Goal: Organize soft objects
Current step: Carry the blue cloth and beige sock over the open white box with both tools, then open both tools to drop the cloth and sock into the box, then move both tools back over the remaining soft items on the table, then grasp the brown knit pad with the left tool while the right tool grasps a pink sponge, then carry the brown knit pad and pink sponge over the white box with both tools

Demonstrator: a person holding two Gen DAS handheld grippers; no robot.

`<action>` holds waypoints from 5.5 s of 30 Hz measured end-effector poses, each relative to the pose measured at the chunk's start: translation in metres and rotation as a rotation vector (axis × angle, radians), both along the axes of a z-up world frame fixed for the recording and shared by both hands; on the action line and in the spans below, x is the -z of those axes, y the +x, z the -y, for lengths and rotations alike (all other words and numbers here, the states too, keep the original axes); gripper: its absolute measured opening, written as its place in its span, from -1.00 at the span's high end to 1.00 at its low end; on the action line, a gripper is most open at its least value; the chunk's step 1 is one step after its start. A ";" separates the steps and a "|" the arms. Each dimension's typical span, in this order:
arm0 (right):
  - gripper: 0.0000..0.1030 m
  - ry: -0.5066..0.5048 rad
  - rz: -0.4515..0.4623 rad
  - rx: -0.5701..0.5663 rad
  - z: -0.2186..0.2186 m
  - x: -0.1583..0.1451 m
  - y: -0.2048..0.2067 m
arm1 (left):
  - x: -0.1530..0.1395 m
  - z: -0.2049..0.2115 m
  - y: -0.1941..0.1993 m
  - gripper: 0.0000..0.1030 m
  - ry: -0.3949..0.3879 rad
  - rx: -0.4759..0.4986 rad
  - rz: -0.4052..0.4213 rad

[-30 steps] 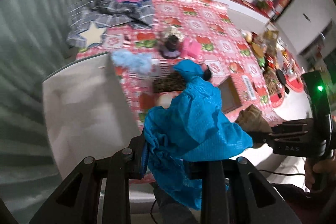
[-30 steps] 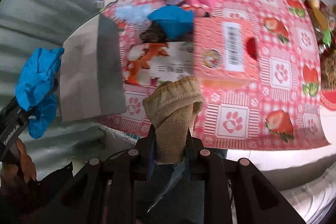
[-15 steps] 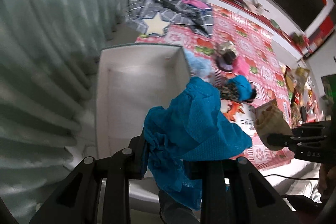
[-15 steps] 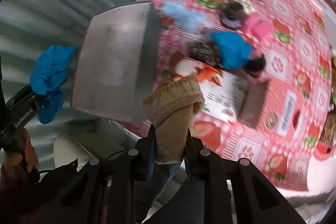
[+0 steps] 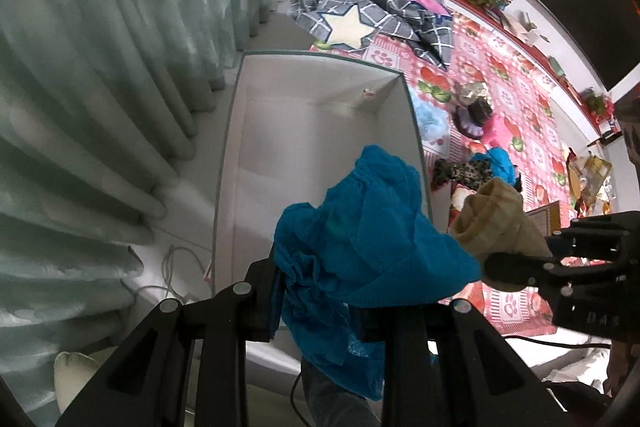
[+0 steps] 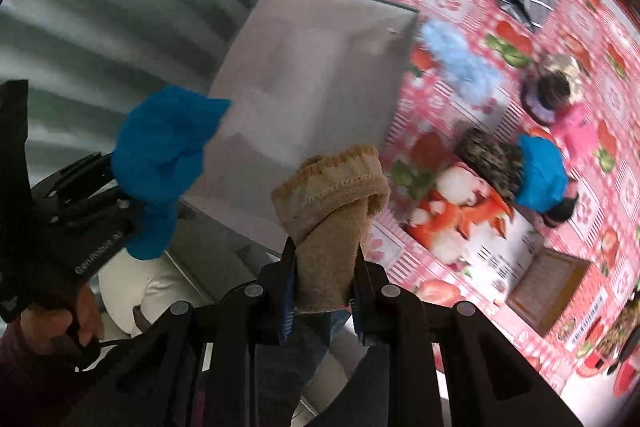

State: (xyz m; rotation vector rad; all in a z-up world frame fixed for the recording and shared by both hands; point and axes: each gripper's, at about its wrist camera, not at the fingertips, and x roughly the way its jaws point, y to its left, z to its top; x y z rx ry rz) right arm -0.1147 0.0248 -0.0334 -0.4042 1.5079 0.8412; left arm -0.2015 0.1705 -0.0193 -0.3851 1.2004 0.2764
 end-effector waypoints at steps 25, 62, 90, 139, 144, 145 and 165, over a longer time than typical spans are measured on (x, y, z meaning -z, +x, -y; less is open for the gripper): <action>0.54 -0.006 -0.060 -0.053 -0.040 0.027 -0.003 | 0.034 -0.008 0.002 0.44 0.015 -0.002 -0.109; -0.98 0.111 -0.106 0.172 0.005 -0.013 0.050 | 0.009 0.009 0.031 -0.99 0.012 -0.002 -0.087; -0.98 -0.003 -0.236 0.774 0.297 0.021 0.204 | 0.019 0.163 0.263 -0.99 0.054 0.352 -0.157; -0.42 -0.067 0.115 0.224 0.201 0.146 0.310 | 0.145 0.185 0.386 0.21 0.028 0.331 -0.164; -0.42 -0.035 0.100 0.287 0.218 0.119 0.309 | 0.115 0.189 0.381 0.21 0.052 0.334 -0.133; -0.42 -0.032 0.100 0.296 0.224 0.115 0.309 | 0.109 0.190 0.380 0.21 0.058 0.335 -0.125; -0.42 0.060 0.092 0.415 0.239 0.017 0.227 | 0.018 0.186 0.278 0.20 0.066 0.350 0.017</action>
